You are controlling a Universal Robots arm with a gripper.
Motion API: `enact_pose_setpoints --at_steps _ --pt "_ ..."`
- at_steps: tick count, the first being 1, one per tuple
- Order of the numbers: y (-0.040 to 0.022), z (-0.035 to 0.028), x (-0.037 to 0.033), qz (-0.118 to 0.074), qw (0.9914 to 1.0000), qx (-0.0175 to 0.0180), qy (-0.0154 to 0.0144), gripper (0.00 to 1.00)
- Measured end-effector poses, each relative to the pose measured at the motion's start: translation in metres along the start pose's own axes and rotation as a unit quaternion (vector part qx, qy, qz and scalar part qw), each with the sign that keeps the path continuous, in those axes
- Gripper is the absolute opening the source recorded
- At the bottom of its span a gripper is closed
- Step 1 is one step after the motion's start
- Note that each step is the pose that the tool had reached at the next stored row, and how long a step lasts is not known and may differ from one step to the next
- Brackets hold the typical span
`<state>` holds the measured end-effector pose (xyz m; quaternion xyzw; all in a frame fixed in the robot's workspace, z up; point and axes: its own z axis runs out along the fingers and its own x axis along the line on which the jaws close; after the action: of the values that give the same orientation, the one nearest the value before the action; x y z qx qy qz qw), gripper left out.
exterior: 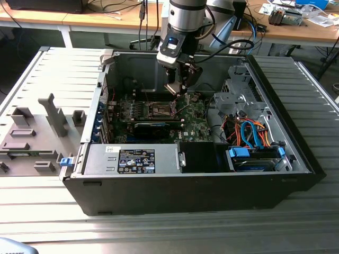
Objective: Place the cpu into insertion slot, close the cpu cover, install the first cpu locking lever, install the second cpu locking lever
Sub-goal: 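Place the cpu into insertion slot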
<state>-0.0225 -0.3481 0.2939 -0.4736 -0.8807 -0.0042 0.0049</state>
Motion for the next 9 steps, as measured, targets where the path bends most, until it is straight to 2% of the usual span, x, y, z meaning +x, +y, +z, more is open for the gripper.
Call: enact_pose_setpoints --at_steps 9 --pt "0.0000 0.0008 0.0000 0.003 1.00000 0.0000 0.0000 0.55"
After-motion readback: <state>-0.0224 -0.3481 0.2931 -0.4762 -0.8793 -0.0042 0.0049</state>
